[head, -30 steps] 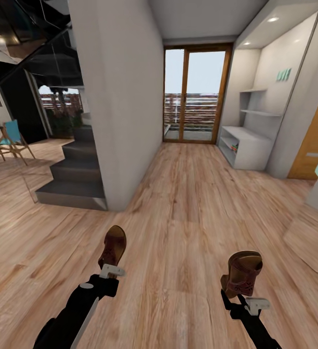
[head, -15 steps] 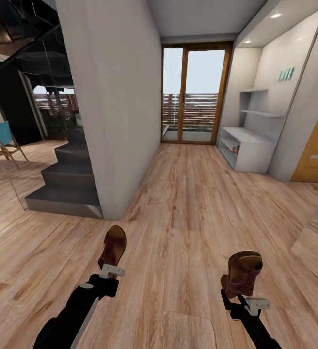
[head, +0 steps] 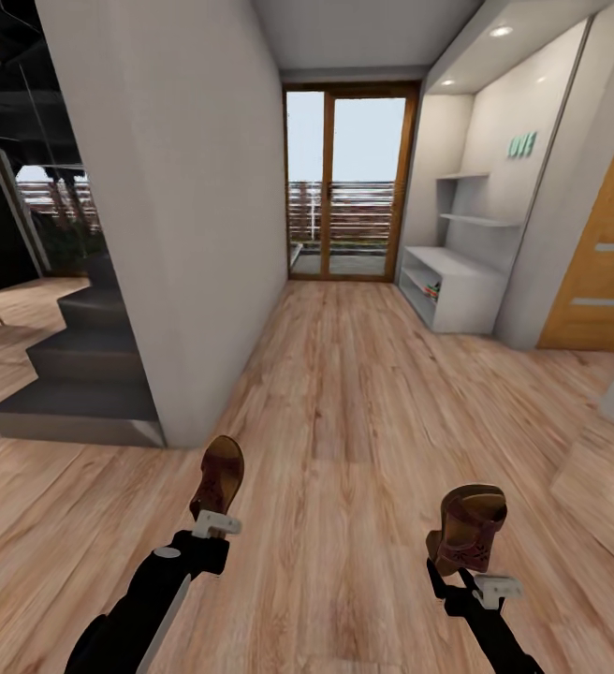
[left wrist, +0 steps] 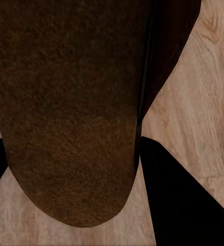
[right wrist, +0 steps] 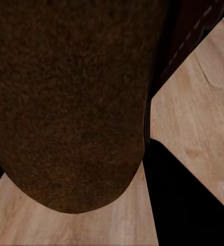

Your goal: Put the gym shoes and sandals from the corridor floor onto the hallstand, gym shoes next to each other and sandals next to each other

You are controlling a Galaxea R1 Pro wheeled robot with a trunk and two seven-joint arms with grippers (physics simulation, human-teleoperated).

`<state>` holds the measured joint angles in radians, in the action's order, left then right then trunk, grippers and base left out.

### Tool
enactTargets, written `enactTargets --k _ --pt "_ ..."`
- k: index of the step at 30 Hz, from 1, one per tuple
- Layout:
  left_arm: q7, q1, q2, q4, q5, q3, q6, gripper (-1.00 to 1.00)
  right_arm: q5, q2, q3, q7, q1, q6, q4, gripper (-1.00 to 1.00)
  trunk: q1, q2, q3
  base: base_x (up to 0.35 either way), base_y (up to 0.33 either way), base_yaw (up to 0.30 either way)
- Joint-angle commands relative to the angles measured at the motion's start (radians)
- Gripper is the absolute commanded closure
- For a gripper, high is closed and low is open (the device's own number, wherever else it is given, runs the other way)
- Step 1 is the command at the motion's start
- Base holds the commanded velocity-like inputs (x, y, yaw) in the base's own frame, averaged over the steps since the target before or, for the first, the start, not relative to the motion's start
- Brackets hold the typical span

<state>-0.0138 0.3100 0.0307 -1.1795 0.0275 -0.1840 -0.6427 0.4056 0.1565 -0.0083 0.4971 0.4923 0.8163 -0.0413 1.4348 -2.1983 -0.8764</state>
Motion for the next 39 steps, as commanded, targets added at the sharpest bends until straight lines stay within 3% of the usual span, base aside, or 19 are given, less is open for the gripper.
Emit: enactTargets --k 1,39 --pt "-0.002 0.000 0.000 0.000 0.004 0.000 0.000 1.00 0.001 0.000 -0.001 0.000 0.000 0.000 0.000 1.00 0.000 0.000 0.000 0.335 0.000 -0.007" --pt "-0.002 0.000 0.000 0.000 0.003 0.000 0.000 1.00 0.000 0.000 -0.001 -0.002 0.000 0.000 0.001 1.00 0.000 0.000 0.000 0.334 0.000 0.000"
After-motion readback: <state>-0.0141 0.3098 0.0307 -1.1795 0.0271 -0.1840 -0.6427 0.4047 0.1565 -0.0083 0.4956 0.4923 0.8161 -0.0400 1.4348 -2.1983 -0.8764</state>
